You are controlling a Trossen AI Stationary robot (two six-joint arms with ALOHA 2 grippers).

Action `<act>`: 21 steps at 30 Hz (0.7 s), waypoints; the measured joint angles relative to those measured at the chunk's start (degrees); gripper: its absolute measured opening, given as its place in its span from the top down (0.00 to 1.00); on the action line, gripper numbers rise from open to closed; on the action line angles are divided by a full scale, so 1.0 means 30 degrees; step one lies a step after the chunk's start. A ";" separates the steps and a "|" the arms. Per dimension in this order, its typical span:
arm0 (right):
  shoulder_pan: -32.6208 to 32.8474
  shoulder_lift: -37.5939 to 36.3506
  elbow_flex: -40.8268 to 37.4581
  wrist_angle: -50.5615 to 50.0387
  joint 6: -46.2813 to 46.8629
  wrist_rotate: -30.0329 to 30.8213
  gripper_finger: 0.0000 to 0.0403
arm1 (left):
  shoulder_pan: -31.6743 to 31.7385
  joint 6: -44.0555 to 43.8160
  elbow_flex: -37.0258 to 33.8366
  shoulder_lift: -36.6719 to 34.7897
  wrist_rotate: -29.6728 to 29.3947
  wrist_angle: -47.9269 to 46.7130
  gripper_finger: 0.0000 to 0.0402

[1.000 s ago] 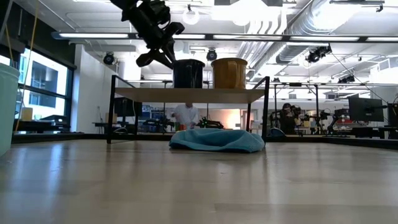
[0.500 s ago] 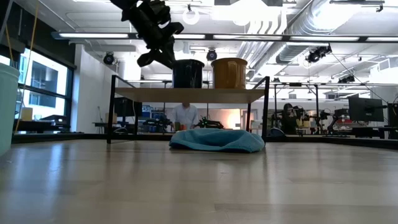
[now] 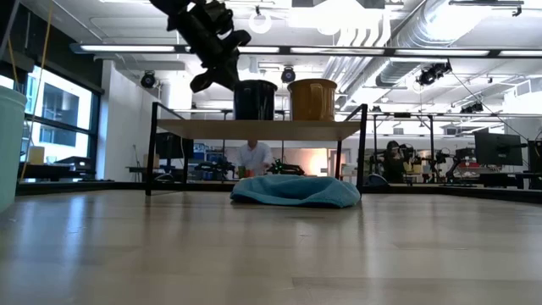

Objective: Stack small to large cups/mugs on shelf
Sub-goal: Put the dark blue mug on the shelf

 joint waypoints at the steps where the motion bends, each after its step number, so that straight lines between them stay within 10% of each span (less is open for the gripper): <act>1: 0.0000 0.0000 0.0000 -0.0036 0.0080 0.0000 0.82 | 0.0000 -0.0037 -0.0011 0.0017 0.0004 0.0104 0.94; 21: -0.0953 0.0000 0.0000 -0.0213 0.0267 -0.0954 0.82 | 0.0000 -0.0554 -0.0124 0.0170 -0.0777 0.0187 0.91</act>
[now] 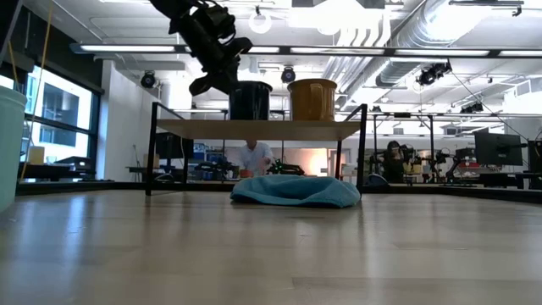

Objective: Stack small to large cups/mugs on shelf
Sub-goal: Put the dark blue mug on the shelf

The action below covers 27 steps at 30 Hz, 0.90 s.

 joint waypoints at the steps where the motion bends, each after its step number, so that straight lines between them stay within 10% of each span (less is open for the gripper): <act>1: -0.0062 0.0000 0.0000 -0.0027 0.0000 -0.0094 0.82 | 0.0000 -0.0090 0.0000 0.0000 -0.0025 0.0027 0.91; 27: -0.0380 0.0000 0.0000 -0.0754 0.0176 -0.1102 0.82 | -0.0299 -0.1974 0.0036 -0.0051 -0.0039 0.0748 0.96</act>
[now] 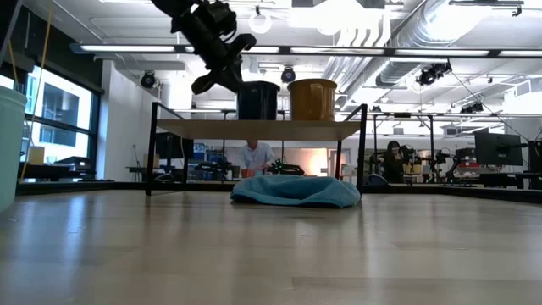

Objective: Stack small to large cups/mugs on shelf
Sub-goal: Put the dark blue mug on the shelf

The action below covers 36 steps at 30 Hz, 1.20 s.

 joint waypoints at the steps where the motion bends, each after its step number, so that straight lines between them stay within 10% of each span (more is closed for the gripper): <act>1: 0.0000 0.0000 0.0000 -0.0001 0.0082 -0.0007 0.82 | 0.0014 0.0000 0.0000 0.0000 -0.0003 -0.0017 0.95; 36: 0.0000 0.0000 0.0000 -0.0095 0.0523 -0.0020 0.82 | 0.0029 0.0583 0.0000 0.0000 -0.0083 -0.0561 0.86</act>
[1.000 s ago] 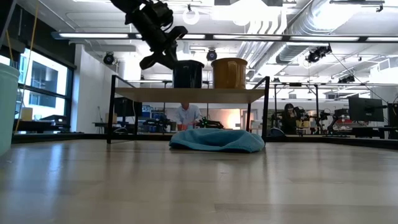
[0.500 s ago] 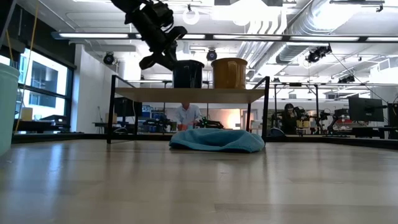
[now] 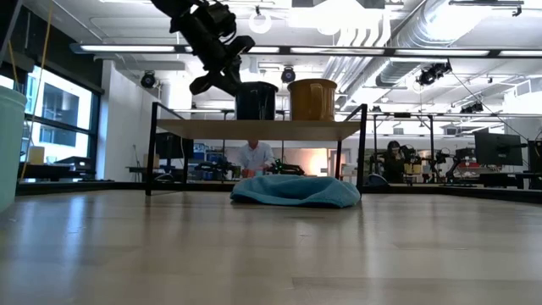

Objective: Stack small to large cups/mugs on shelf
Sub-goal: Put the dark blue mug on the shelf

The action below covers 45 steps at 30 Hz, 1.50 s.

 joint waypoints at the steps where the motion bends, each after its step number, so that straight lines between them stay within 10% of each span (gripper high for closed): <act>1: 0.0000 0.0000 0.0000 0.0000 0.0000 0.0000 0.82 | 0.0000 0.0000 0.0000 0.0000 0.0000 0.0000 0.86; 45: 0.0000 0.0000 0.0000 -0.0211 0.0277 -0.0007 0.82 | 0.0015 0.0284 0.0000 0.0000 -0.0238 -0.0055 0.86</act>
